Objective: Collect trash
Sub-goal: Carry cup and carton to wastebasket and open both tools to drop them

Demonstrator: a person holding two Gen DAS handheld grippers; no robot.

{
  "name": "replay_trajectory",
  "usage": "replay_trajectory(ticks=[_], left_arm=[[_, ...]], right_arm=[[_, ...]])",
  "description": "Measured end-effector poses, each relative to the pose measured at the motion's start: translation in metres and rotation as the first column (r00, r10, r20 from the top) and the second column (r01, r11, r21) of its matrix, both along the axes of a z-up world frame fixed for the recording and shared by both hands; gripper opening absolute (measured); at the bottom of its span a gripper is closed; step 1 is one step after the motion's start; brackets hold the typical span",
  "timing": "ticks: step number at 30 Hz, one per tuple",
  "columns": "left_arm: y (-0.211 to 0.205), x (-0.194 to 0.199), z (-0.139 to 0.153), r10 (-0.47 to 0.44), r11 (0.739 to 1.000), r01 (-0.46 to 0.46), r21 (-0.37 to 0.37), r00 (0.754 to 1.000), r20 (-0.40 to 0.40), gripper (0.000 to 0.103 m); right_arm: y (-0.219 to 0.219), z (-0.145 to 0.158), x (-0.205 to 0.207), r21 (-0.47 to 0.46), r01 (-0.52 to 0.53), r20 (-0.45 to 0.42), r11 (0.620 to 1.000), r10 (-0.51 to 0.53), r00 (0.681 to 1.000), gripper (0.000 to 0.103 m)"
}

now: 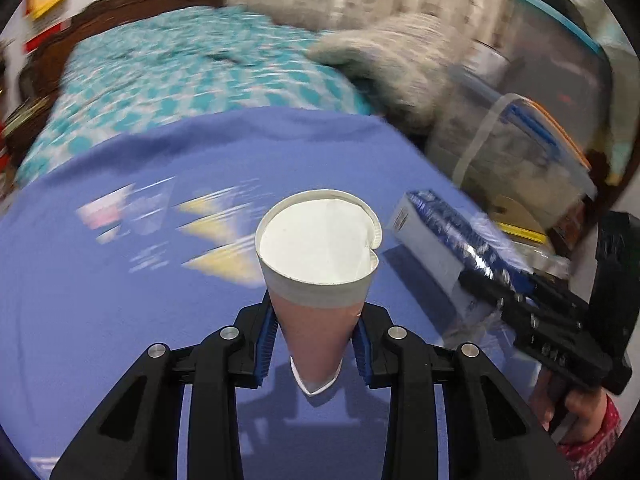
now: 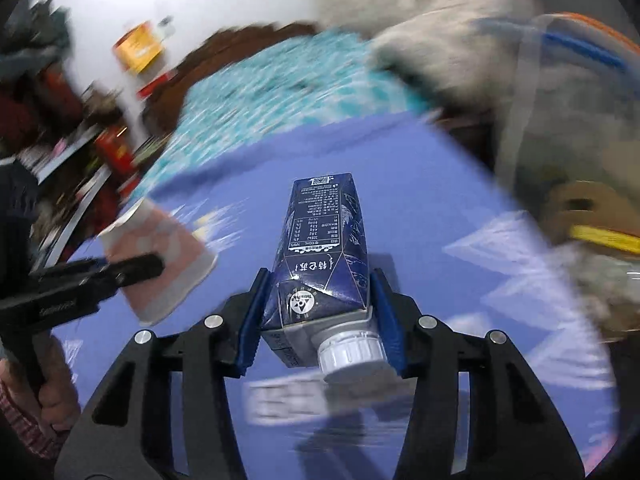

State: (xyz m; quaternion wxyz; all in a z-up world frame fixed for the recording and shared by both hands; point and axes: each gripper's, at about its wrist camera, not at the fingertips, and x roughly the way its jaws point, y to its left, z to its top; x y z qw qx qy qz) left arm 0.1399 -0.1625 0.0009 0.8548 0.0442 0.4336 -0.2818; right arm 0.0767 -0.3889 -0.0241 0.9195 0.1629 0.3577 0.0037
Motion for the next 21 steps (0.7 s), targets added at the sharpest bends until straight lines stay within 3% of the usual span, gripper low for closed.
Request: replay_trajectory(ticks=[6, 10, 15, 19, 21], left_arm=[[-0.142, -0.016, 0.023, -0.212, 0.977, 0.213, -0.033, 0.977, 0.022, 0.031], [-0.236, -0.032, 0.025, -0.335, 0.941, 0.334, -0.048, 0.942, 0.004, 0.031], [-0.308, -0.036, 0.010, -0.384, 0.923, 0.384, -0.021, 0.923, -0.024, 0.032], [-0.347, -0.024, -0.002, -0.382, 0.924, 0.382, -0.012, 0.922, -0.055, 0.033], [-0.359, -0.018, -0.008, -0.375, 0.926, 0.377, 0.004, 0.925, -0.065, 0.036]], right_arm=[[-0.154, 0.026, -0.044, -0.052, 0.252, -0.004, 0.966, -0.252, 0.968, 0.052], [-0.212, 0.020, -0.073, -0.068, 0.340, -0.036, 0.938, -0.343, 0.939, 0.052], [-0.215, 0.006, -0.091, -0.135, 0.326, -0.071, 0.936, -0.337, 0.939, 0.052], [-0.189, -0.011, -0.073, -0.168, 0.273, -0.121, 0.947, -0.295, 0.948, 0.055], [-0.189, -0.020, -0.068, -0.156, 0.272, -0.136, 0.950, -0.293, 0.946, 0.073]])
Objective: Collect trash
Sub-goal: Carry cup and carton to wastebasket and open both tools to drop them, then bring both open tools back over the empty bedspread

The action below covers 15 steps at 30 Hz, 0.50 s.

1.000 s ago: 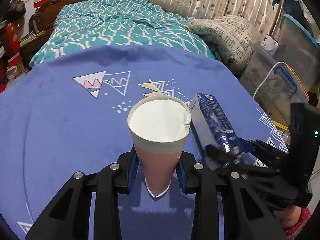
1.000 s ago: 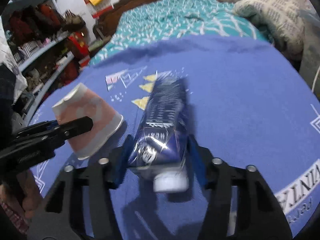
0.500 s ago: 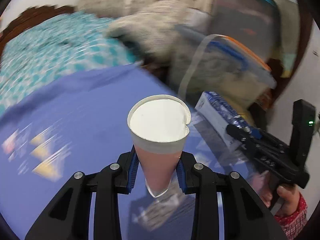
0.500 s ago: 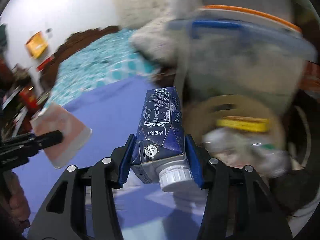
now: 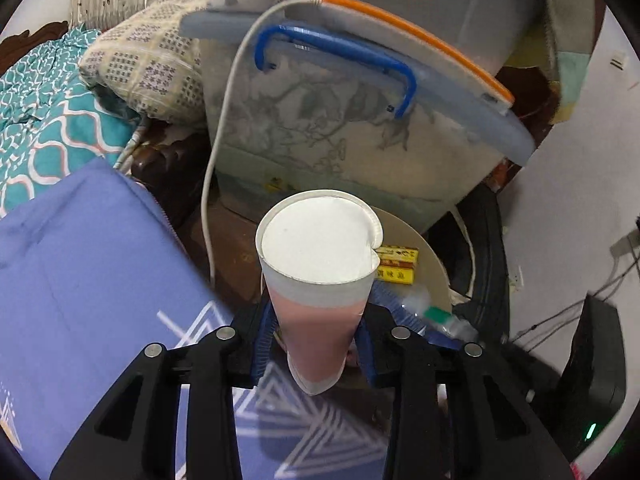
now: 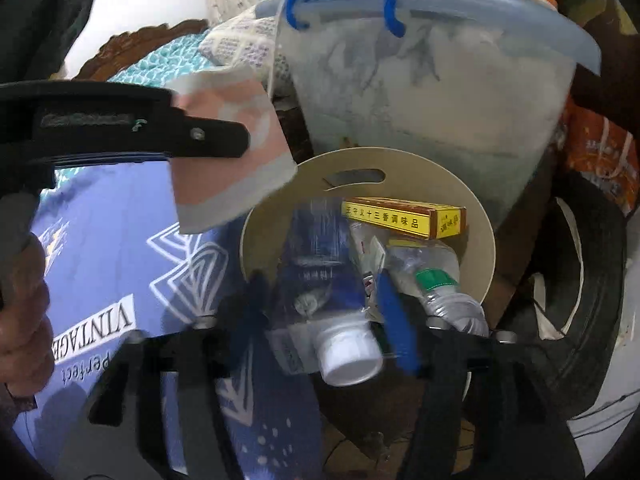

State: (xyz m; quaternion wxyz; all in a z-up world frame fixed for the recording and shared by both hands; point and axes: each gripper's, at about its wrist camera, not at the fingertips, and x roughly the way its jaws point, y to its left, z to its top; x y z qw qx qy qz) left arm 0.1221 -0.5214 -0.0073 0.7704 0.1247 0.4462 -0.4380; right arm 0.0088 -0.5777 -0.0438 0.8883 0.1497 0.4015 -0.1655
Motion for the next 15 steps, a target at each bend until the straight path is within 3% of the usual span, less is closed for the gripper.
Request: replay_trajectory(ticks=[3, 7, 11, 15], left_arm=[[-0.014, 0.005, -0.010, 0.007, 0.999, -0.007, 0.033, 1.000, -0.017, 0.041], [-0.023, 0.006, -0.016, 0.028, 0.998, -0.027, 0.050, 1.000, -0.008, 0.077], [-0.013, 0.001, -0.013, 0.019, 0.999, -0.019, 0.038, 1.000, -0.006, 0.077], [0.022, -0.013, 0.003, 0.018, 1.000, -0.017, -0.009, 1.000, 0.014, 0.077]], right_arm=[[0.001, 0.009, -0.010, 0.005, 0.060, 0.100, 0.998, -0.060, 0.993, 0.074], [0.008, 0.030, -0.040, 0.008, 0.102, 0.222, 0.995, -0.101, 0.970, 0.074], [0.022, 0.033, -0.080, 0.028, 0.134, 0.285, 0.991, -0.136, 0.949, 0.075], [0.038, 0.011, -0.102, 0.112, 0.143, 0.301, 0.983, -0.171, 0.938, 0.075]])
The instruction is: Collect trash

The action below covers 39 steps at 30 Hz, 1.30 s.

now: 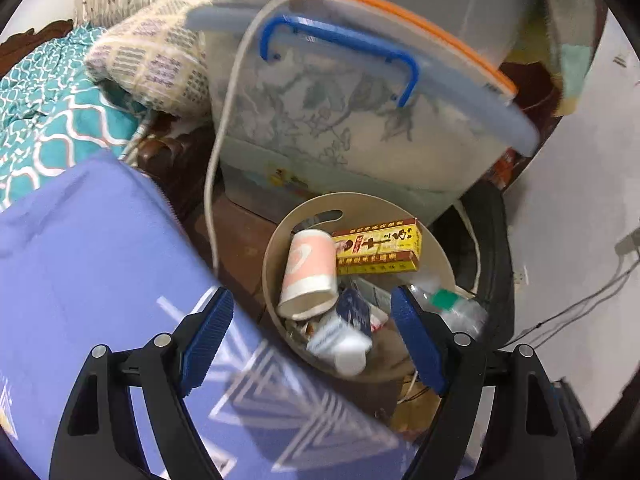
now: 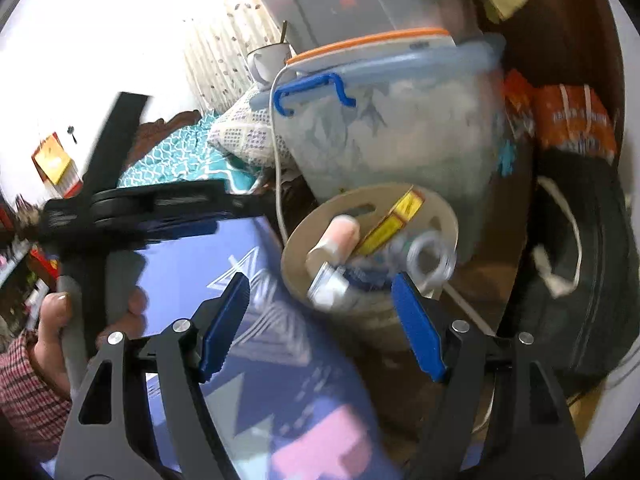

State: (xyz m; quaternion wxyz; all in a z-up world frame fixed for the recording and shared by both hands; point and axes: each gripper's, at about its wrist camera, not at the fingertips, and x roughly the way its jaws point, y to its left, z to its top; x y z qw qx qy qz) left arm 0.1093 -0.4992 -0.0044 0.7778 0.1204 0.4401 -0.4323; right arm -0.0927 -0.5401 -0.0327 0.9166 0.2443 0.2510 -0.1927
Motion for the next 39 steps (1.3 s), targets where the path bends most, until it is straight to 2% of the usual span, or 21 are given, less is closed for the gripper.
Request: replay_trajectory(ticks=[3, 8, 13, 19, 23, 27, 33, 39], left_arm=[[0.041, -0.018, 0.009, 0.012, 1.000, -0.011, -0.022, 0.999, 0.047, 0.077], [0.120, -0.055, 0.016, 0.068, 0.997, -0.064, -0.036, 0.988, 0.139, 0.077], [0.188, -0.082, 0.024, 0.152, 0.988, -0.142, -0.061, 0.962, 0.229, 0.077], [0.248, -0.102, 0.040, 0.222, 0.974, -0.198, -0.114, 0.938, 0.267, 0.078], [0.276, -0.115, 0.048, 0.254, 0.965, -0.221, -0.143, 0.921, 0.295, 0.081], [0.296, -0.124, 0.053, 0.269, 0.960, -0.229, -0.162, 0.915, 0.300, 0.081], [0.316, -0.137, 0.057, 0.288, 0.956, -0.253, -0.150, 0.908, 0.305, 0.087], [0.333, -0.146, 0.065, 0.325, 0.945, -0.288, -0.155, 0.883, 0.339, 0.094]], right_arm=[[0.017, -0.012, -0.010, 0.045, 0.006, 0.019, 0.999, -0.007, 1.000, 0.075], [0.057, 0.003, -0.029, 0.092, 0.008, 0.058, 0.996, -0.014, 0.998, 0.075], [0.094, 0.025, -0.041, 0.070, 0.008, 0.080, 0.997, -0.014, 0.997, 0.076], [0.126, 0.049, -0.057, 0.025, 0.008, 0.096, 1.000, -0.011, 0.995, 0.080], [0.141, 0.060, -0.064, 0.015, 0.019, 0.108, 1.000, -0.021, 0.994, 0.083], [0.152, 0.066, -0.065, 0.021, 0.017, 0.117, 1.000, -0.020, 0.993, 0.089], [0.166, 0.070, -0.067, 0.053, 0.012, 0.138, 0.998, -0.020, 0.990, 0.096], [0.167, 0.077, -0.073, 0.072, 0.036, 0.164, 0.997, -0.047, 0.985, 0.100]])
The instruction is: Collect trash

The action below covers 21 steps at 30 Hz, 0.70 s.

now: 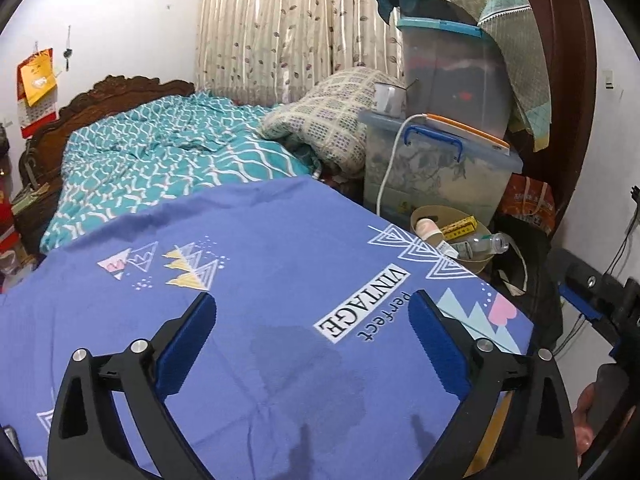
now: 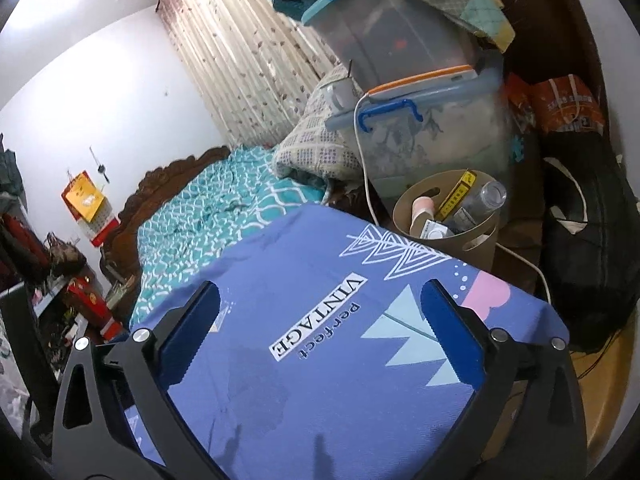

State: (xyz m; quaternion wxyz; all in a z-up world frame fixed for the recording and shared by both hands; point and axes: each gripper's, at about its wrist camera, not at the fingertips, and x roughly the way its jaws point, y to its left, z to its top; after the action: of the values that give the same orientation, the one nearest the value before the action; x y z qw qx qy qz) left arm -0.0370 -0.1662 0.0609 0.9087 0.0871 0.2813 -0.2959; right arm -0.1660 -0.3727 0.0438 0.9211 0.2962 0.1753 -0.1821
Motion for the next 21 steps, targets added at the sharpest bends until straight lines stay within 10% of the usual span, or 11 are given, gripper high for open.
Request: replay_trajectory(ticks=[21], left_arm=[[0.017, 0.010, -0.004, 0.099, 0.994, -0.098, 0.055, 0.995, -0.007, 0.094]], right_arm=[[0.009, -0.010, 0.008, -0.019, 0.064, -0.054, 0.998, -0.065, 0.996, 0.100]])
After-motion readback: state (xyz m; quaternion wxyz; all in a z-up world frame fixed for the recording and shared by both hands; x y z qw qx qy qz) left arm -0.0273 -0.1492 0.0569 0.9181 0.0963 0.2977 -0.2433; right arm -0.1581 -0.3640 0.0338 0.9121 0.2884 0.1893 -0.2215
